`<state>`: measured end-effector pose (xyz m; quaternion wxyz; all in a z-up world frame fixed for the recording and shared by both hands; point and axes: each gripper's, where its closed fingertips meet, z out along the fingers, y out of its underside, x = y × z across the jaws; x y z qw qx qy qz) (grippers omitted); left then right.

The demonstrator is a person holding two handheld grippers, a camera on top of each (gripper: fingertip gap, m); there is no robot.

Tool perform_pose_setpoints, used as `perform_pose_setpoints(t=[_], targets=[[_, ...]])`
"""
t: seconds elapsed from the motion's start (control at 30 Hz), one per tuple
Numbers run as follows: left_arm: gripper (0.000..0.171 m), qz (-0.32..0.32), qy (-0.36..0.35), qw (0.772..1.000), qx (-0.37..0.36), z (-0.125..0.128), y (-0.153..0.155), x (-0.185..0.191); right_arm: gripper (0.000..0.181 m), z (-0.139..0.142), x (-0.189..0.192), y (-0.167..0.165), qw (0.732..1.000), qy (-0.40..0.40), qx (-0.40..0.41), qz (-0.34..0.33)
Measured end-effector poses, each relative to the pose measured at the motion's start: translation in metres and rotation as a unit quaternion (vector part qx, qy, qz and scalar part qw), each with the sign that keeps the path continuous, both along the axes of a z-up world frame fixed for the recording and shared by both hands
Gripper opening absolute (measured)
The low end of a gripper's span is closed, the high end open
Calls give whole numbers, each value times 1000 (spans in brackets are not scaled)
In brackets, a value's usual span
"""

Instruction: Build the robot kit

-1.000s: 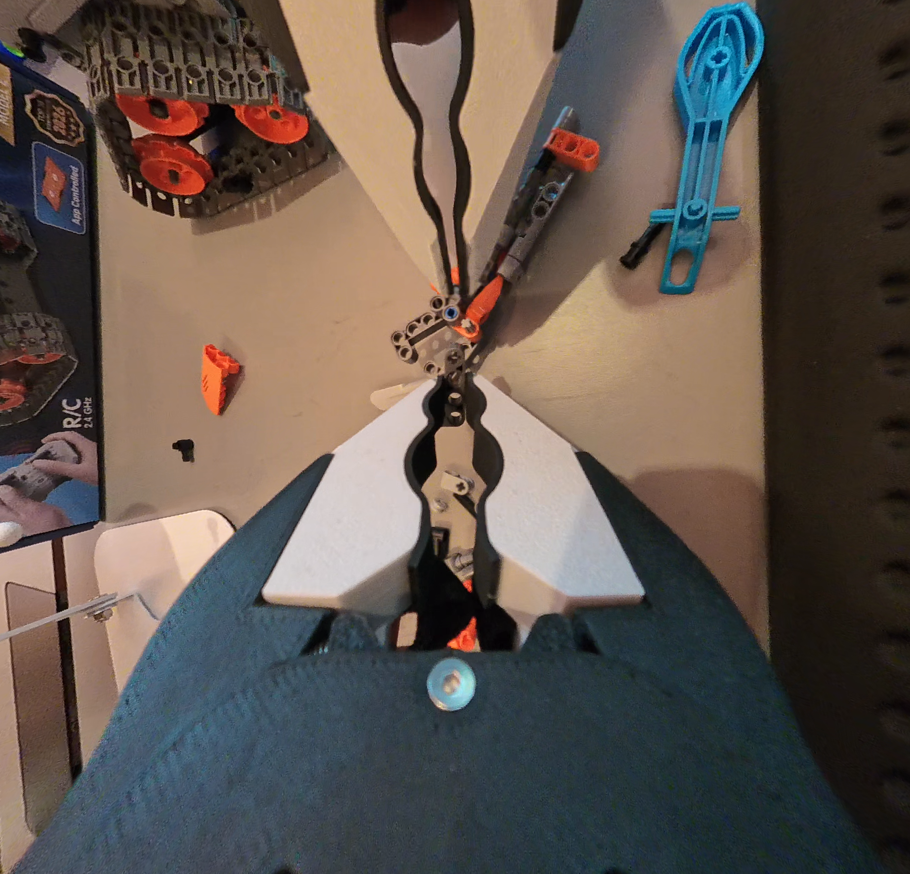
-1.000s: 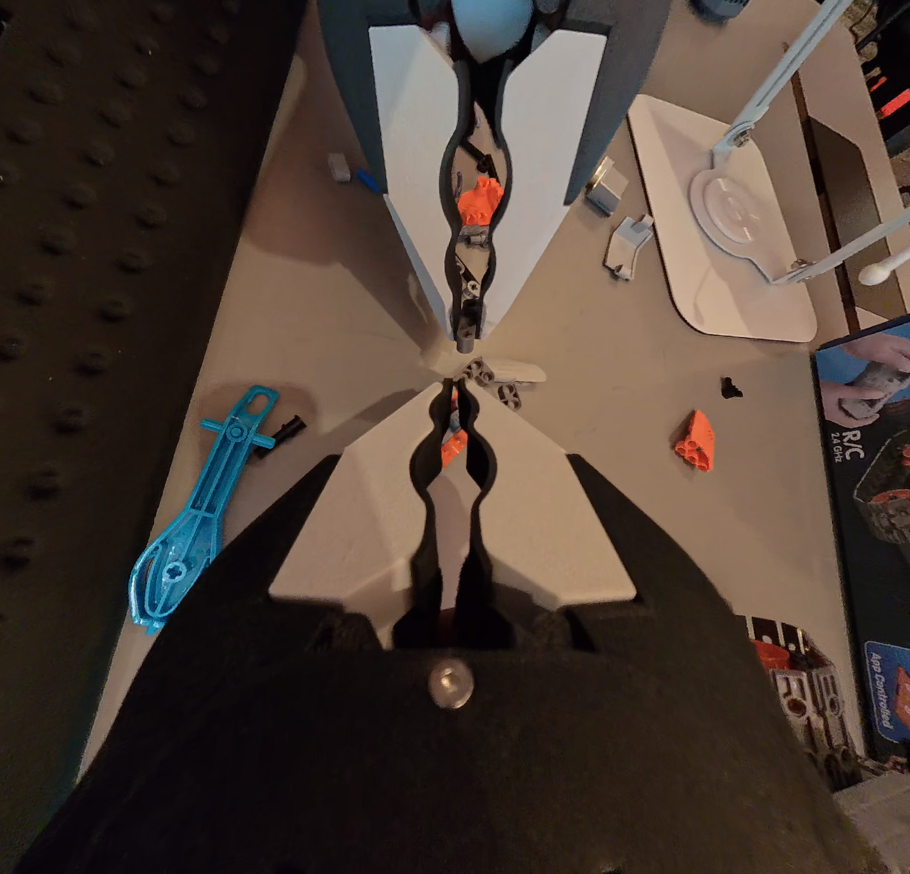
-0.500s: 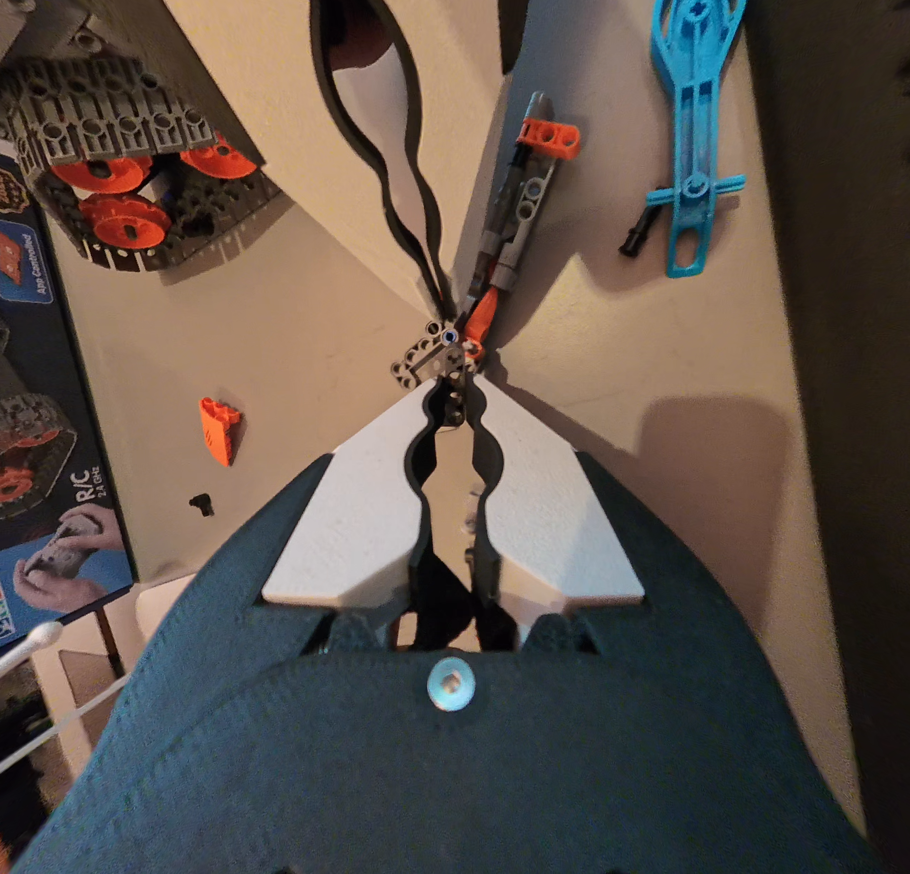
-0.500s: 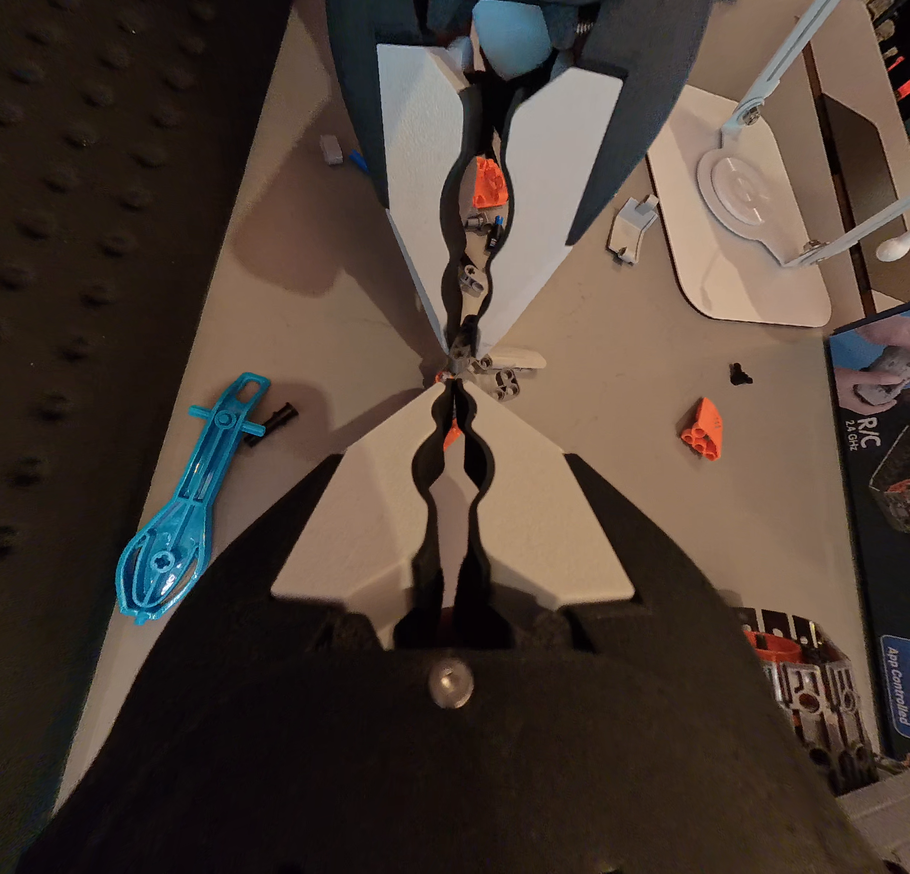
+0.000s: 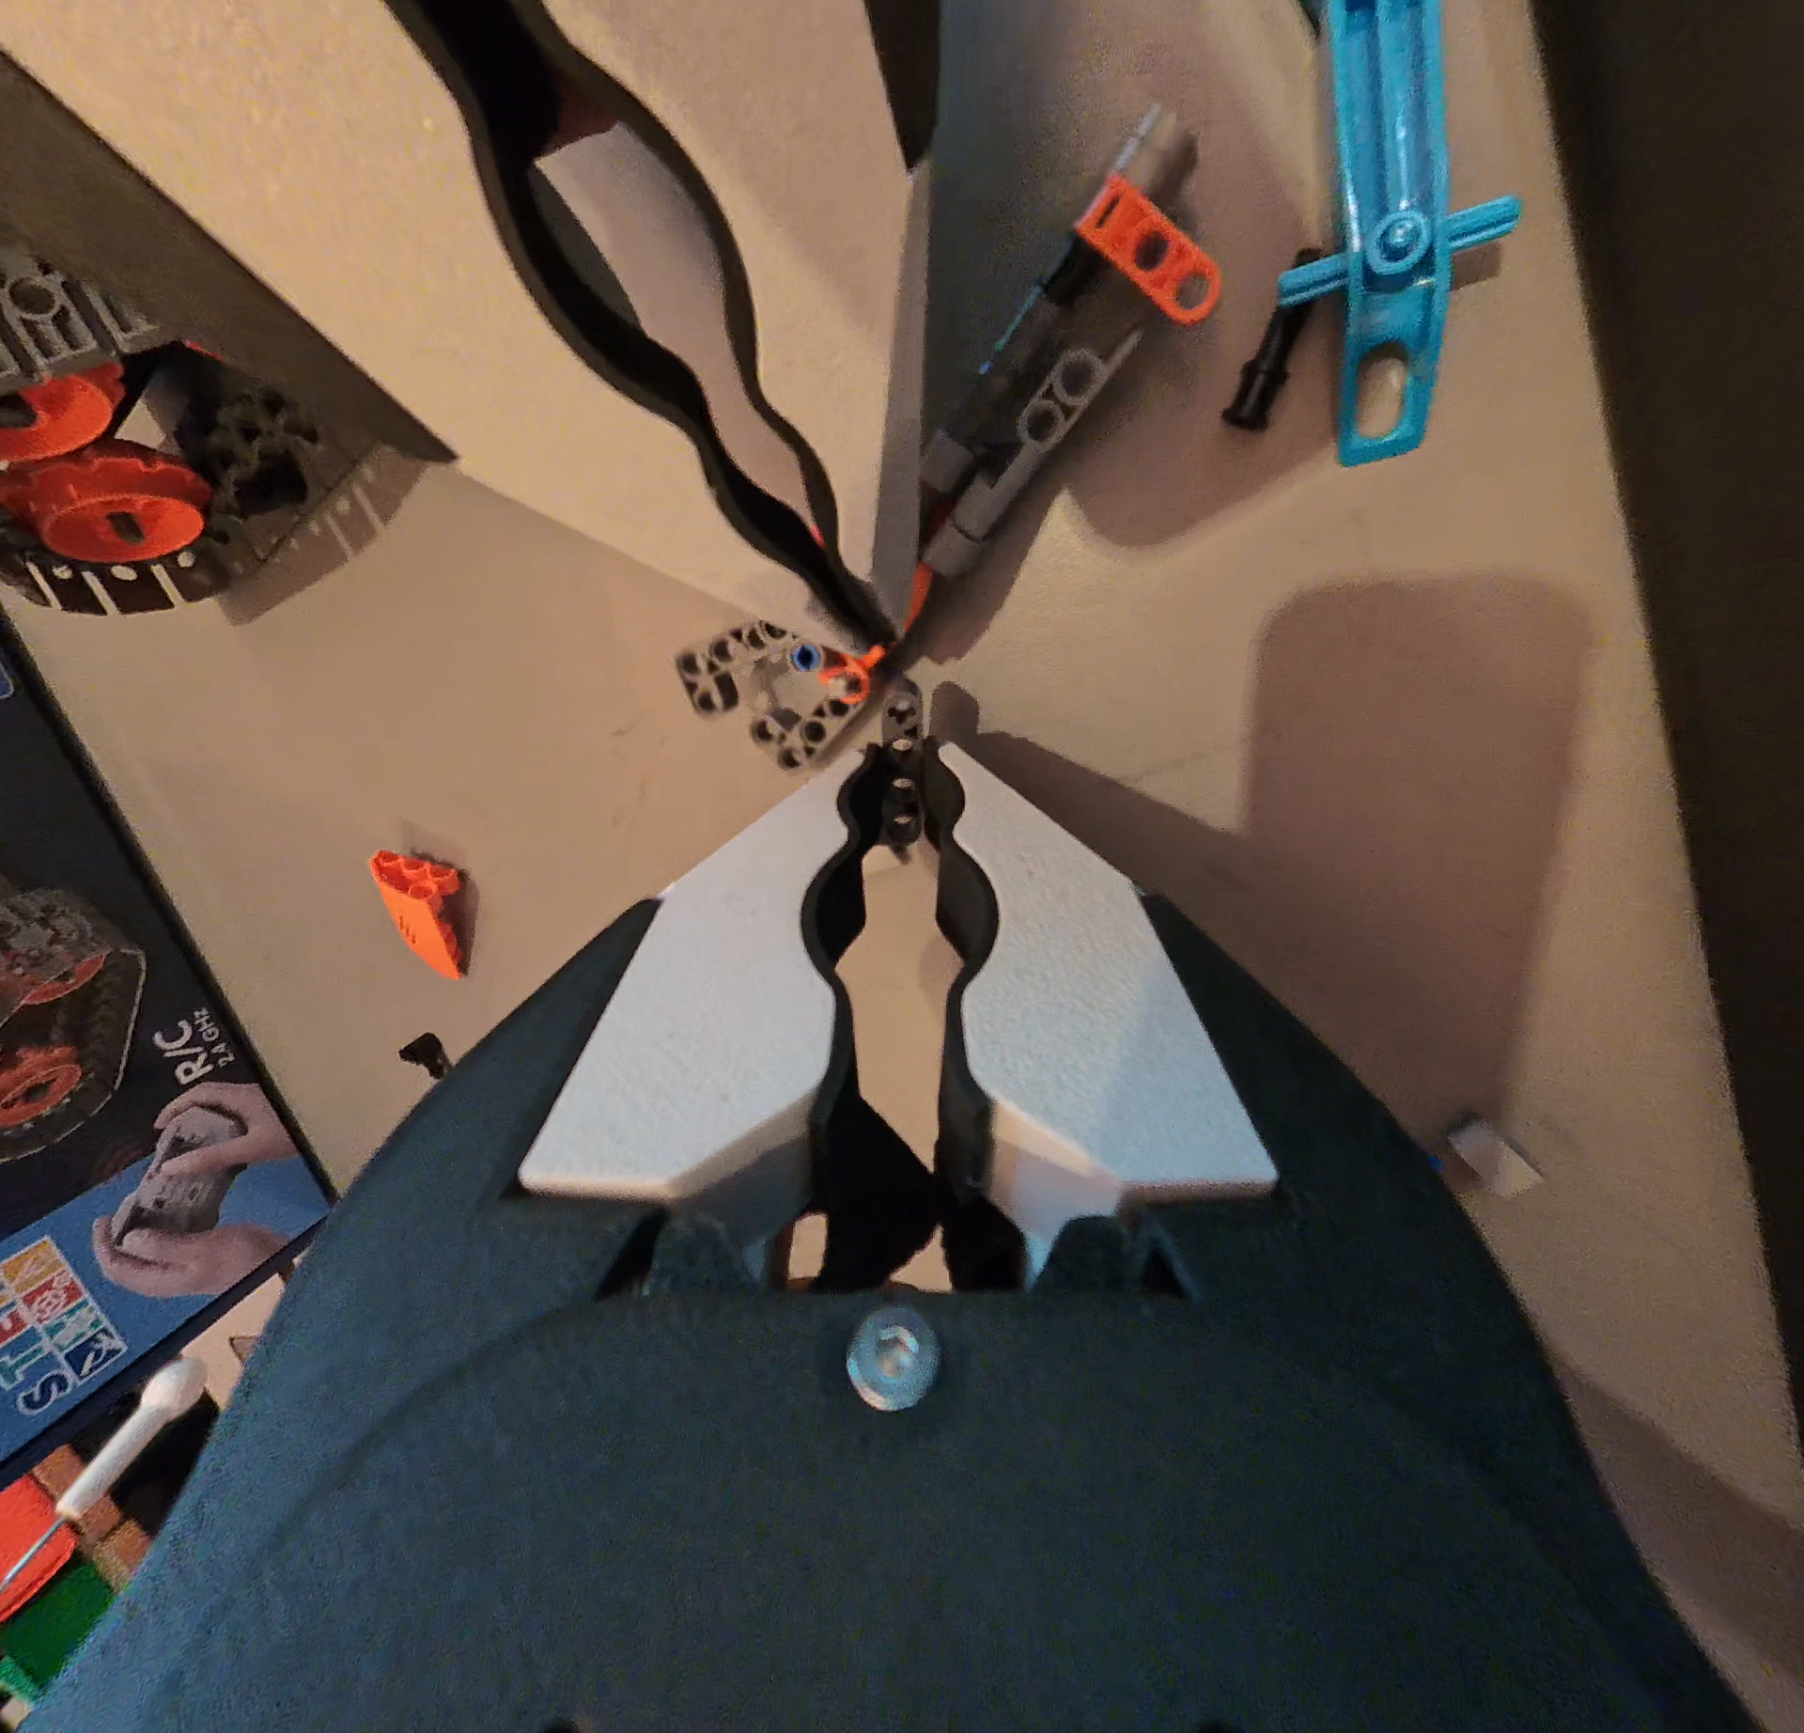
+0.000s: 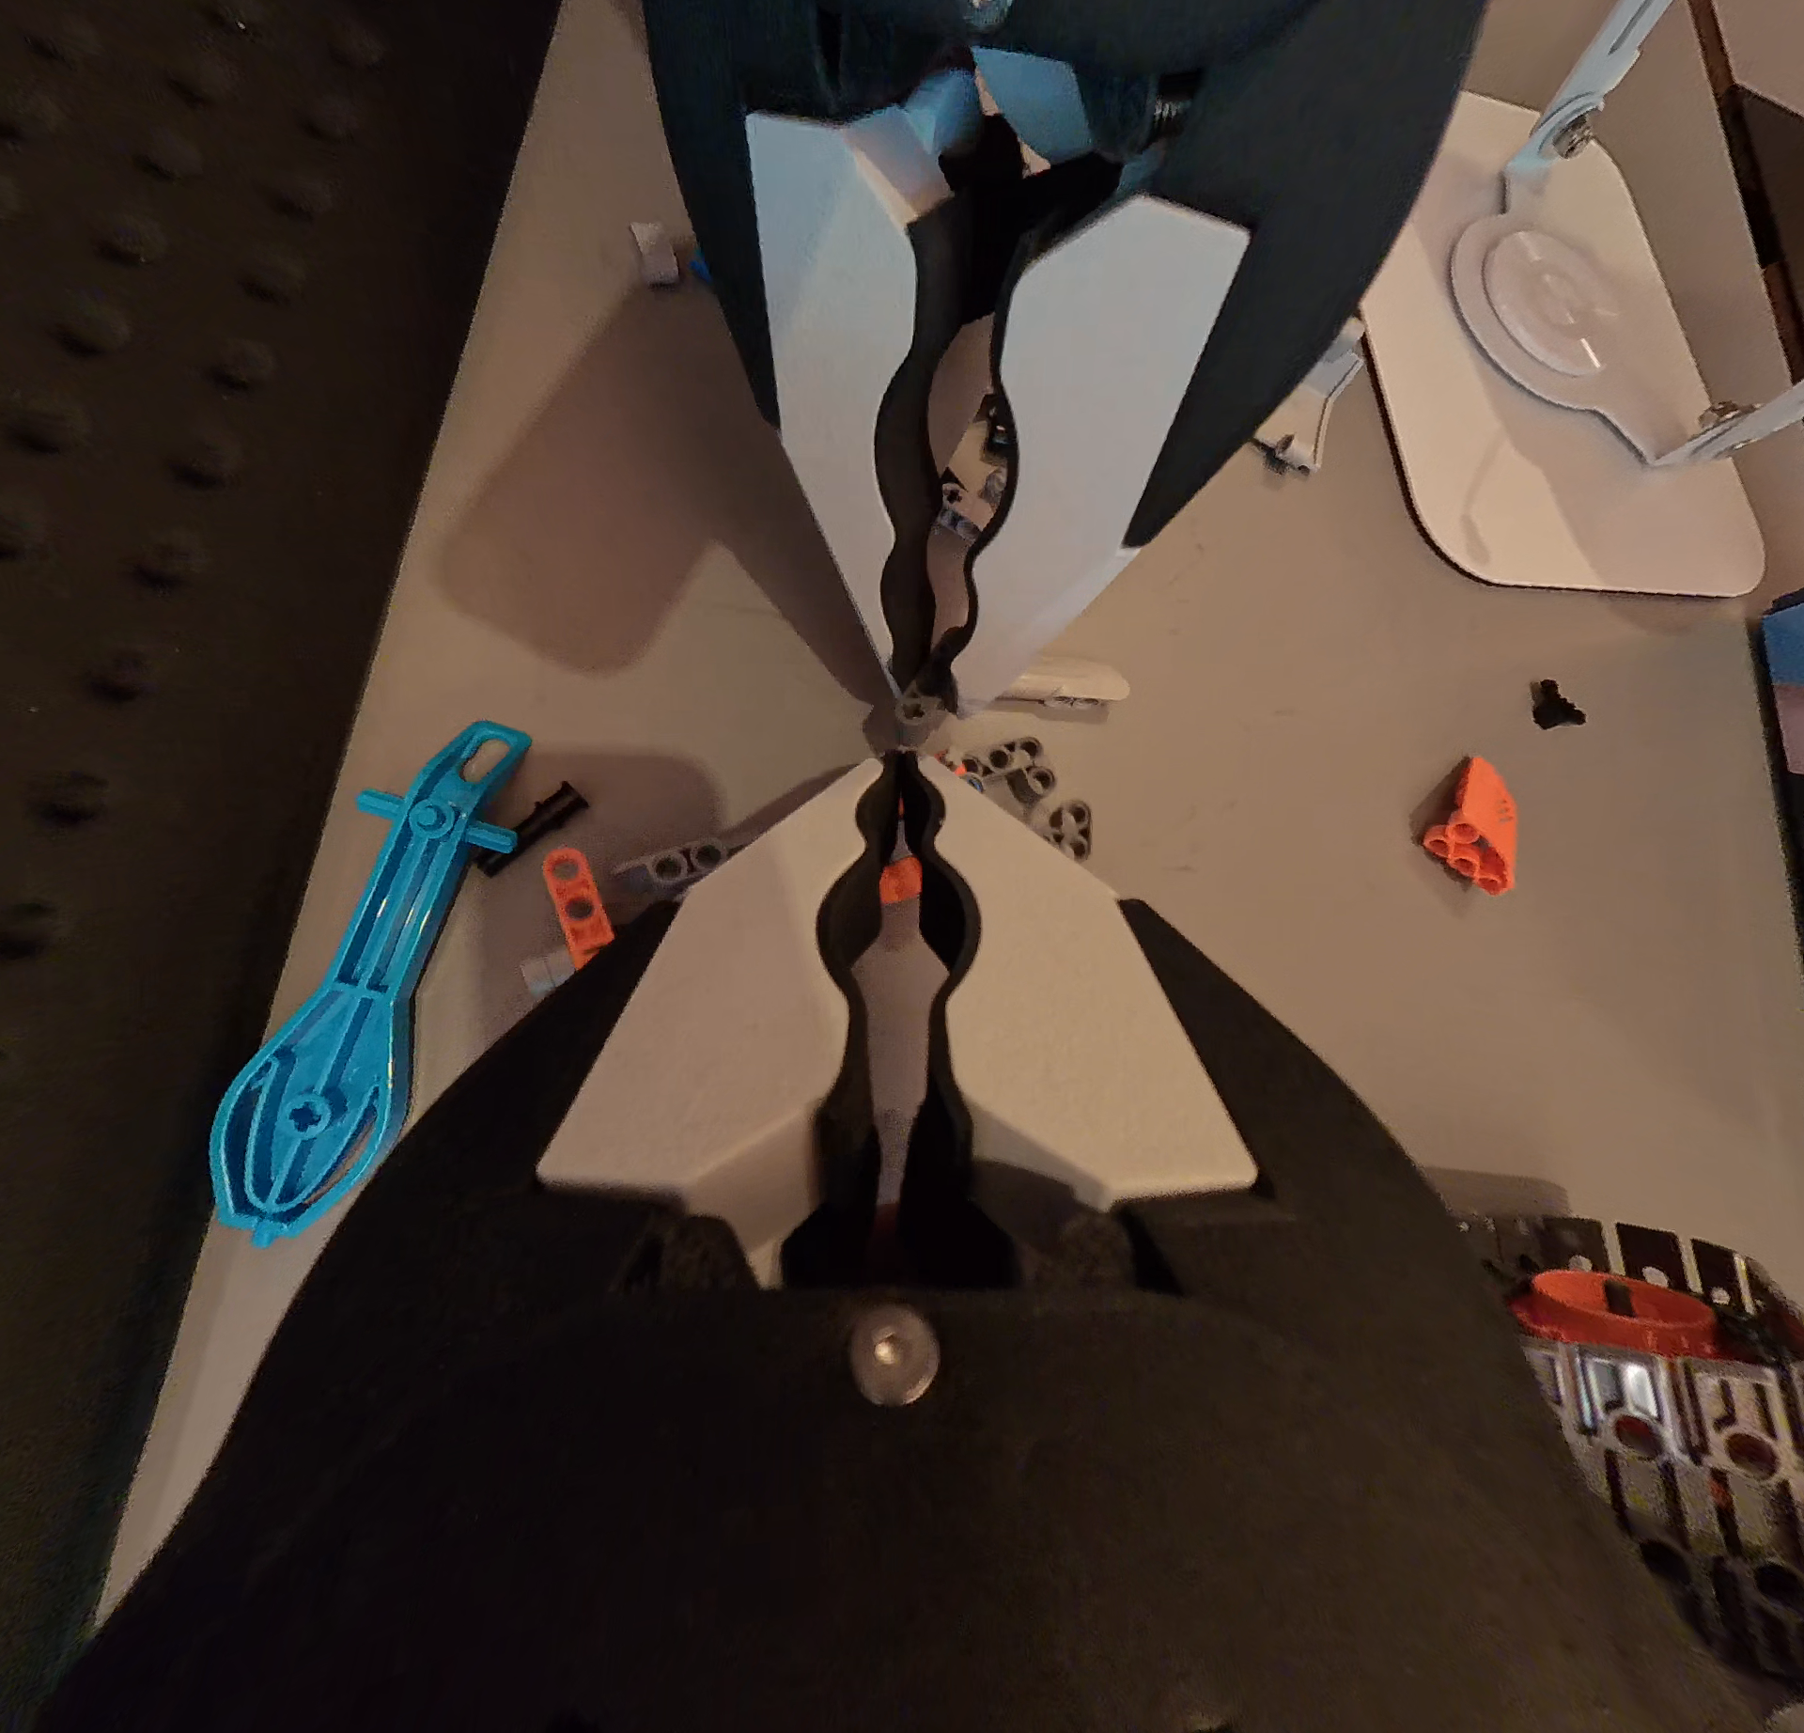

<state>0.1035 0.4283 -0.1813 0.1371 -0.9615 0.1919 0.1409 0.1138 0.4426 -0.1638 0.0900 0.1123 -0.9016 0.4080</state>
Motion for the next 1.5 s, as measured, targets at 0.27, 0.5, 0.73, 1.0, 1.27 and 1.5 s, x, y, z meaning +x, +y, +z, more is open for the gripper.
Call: perform_pose_setpoints(t=[0.27, 0.5, 0.73, 1.0, 1.27, 1.5], targets=[[5, -2, -3, 1000, 13, 12, -2, -5, 0, -14, 6, 5, 999, -9, 34, 10], [5, 4, -14, 999, 37, 10, 4, 1, 0, -15, 12, 28, 996, -3, 91, 24], [5, 9, -20, 996, 83, 20, 20, 1, 14, 10, -1, 51, 994, -23, 58, -91], [5, -4, -34, 996, 80, 16, 38, 18, 28, -13, 6, 55, 984, -56, 68, -153], [5, 14, -27, 998, 52, 8, 43, 23, 22, -21, 6, 49, 985, -52, 74, -147], [5, 42, -51, 998, 19, 4, 38, 23, 22, -22, 5, 49, 986, -56, 70, -144]])
